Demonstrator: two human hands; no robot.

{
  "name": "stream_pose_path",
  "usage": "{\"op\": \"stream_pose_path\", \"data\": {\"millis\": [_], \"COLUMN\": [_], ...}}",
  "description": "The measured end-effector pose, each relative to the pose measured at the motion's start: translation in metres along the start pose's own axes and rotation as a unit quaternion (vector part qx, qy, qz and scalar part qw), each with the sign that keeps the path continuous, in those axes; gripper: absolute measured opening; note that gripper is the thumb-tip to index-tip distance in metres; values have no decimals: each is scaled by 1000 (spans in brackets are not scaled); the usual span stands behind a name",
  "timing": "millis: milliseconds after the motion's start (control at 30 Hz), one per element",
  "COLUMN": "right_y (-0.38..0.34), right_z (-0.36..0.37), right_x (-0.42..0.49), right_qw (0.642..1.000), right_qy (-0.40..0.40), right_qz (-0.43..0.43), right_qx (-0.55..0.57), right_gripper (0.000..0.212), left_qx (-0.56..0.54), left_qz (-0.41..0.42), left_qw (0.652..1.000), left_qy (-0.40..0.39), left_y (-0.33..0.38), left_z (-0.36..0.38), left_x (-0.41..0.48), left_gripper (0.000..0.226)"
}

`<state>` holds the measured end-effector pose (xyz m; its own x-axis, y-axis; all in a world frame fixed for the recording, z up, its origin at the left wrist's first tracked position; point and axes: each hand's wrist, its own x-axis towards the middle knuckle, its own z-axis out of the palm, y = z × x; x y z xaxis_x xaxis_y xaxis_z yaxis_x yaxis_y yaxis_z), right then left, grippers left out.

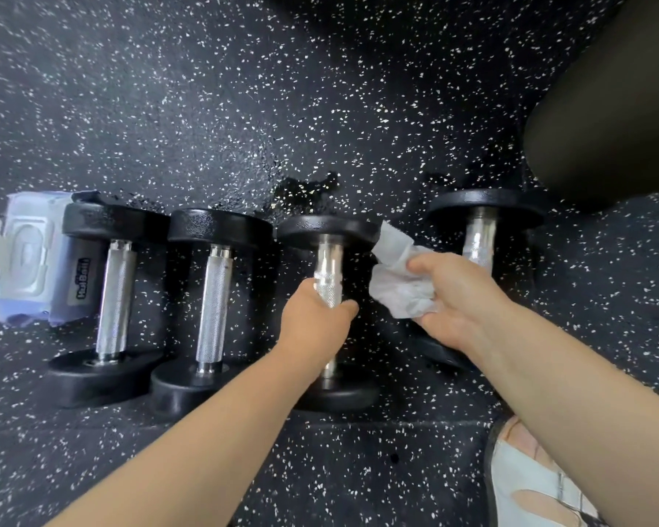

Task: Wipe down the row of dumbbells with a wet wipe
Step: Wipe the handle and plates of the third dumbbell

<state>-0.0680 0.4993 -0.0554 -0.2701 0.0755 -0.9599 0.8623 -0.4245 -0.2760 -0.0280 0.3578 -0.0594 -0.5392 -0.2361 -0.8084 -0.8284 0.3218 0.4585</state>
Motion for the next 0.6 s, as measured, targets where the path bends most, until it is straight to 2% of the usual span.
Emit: {"op": "stream_pose_path", "data": {"millis": [67, 167, 267, 433, 533, 600], "right_y": [-7, -28, -37, -24, -27, -35], "right_z": [6, 12, 19, 35, 31, 23], "right_x": [-10, -27, -30, -19, -19, -24], "right_qw": [987, 936, 929, 935, 944, 937], "right_qy": [-94, -174, -180, -151, -138, -168], "right_qz": [41, 54, 44, 42, 35, 23], "right_qx": [124, 301, 320, 317, 298, 304], "right_gripper": [34, 60, 64, 49, 46, 54], "left_qx": [-34, -47, -77, -115, -122, -119], "left_qz": [13, 41, 46, 59, 54, 52], "left_qw": [999, 997, 994, 983, 982, 985], "left_qy": [-23, -43, -67, -134, -133, -117], "left_y": [4, 8, 12, 16, 21, 23], "left_z": [3, 11, 13, 12, 11, 7], "left_x": [-5, -9, -12, -25, -23, -19], "left_gripper": [28, 28, 24, 17, 17, 16]}}
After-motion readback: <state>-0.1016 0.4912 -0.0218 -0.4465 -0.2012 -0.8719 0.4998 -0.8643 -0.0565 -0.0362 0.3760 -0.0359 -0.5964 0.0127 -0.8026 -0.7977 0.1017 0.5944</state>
